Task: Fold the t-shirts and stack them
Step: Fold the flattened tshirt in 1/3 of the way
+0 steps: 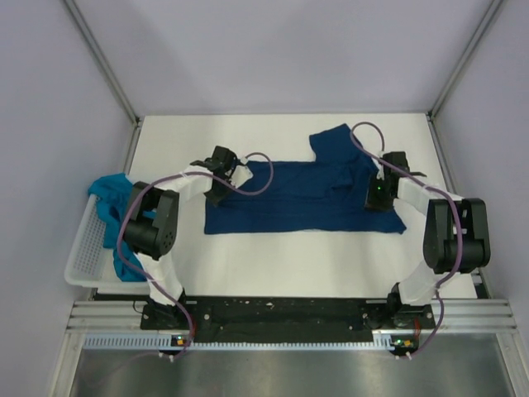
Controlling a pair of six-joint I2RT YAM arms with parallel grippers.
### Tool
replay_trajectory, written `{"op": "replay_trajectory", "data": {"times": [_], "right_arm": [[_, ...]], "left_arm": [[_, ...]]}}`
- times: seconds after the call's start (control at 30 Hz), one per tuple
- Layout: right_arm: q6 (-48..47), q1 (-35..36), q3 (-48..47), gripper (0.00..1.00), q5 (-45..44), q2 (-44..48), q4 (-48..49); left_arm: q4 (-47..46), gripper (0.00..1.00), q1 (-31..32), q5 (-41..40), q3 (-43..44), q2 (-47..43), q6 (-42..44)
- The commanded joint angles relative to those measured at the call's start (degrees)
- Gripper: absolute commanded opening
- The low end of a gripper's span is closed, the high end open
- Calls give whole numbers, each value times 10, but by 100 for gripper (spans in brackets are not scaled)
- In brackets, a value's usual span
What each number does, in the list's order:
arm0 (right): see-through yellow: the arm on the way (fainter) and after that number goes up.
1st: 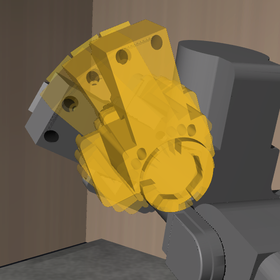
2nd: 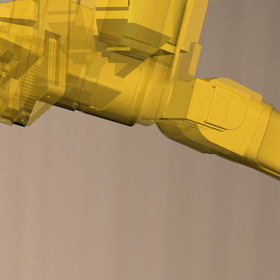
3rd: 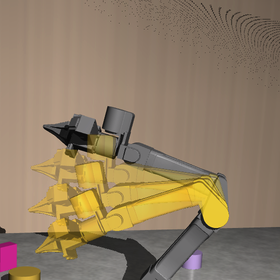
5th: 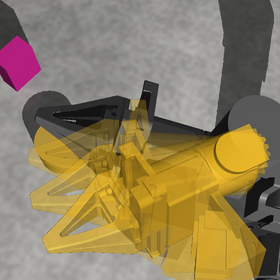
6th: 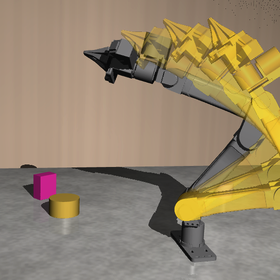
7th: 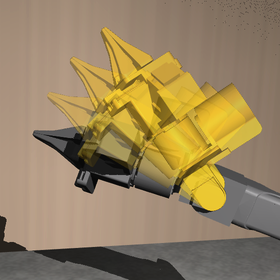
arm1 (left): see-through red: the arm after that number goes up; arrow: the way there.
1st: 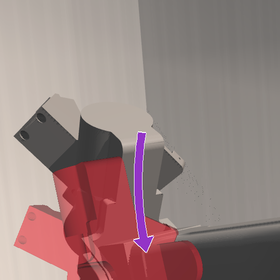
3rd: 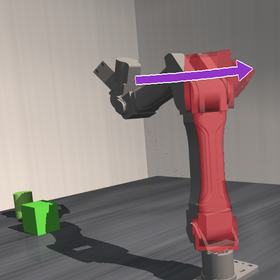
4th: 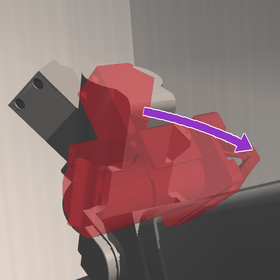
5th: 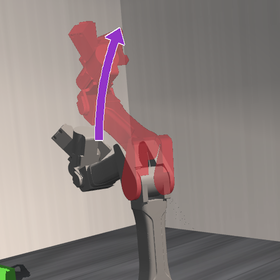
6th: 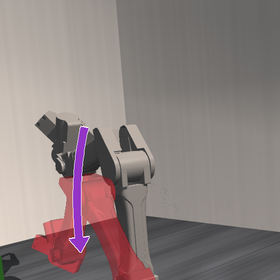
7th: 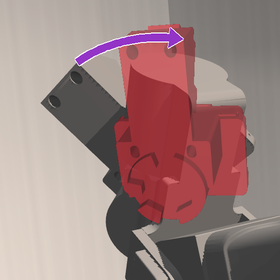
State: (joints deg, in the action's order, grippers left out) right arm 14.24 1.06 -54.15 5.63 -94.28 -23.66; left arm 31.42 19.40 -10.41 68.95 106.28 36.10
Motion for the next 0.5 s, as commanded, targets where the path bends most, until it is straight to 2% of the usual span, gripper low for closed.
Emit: {"op": "replay_trajectory", "data": {"times": [0.0,0.17,0.37,0.47], "right_arm": [[-35,2,-48,32,-71,39,-42],[-15,37,-127,40,-24,31,-38],[41,48,-220,42,-19,-51,-34],[36,67,-255,43,-9,-92,-37]], "left_arm": [[25,34,-21,25,10,-30,-34],[59,39,-17,101,-20,-113,0],[59,41,14,89,-92,-179,20],[41,47,18,90,-129,-194,21]]}}
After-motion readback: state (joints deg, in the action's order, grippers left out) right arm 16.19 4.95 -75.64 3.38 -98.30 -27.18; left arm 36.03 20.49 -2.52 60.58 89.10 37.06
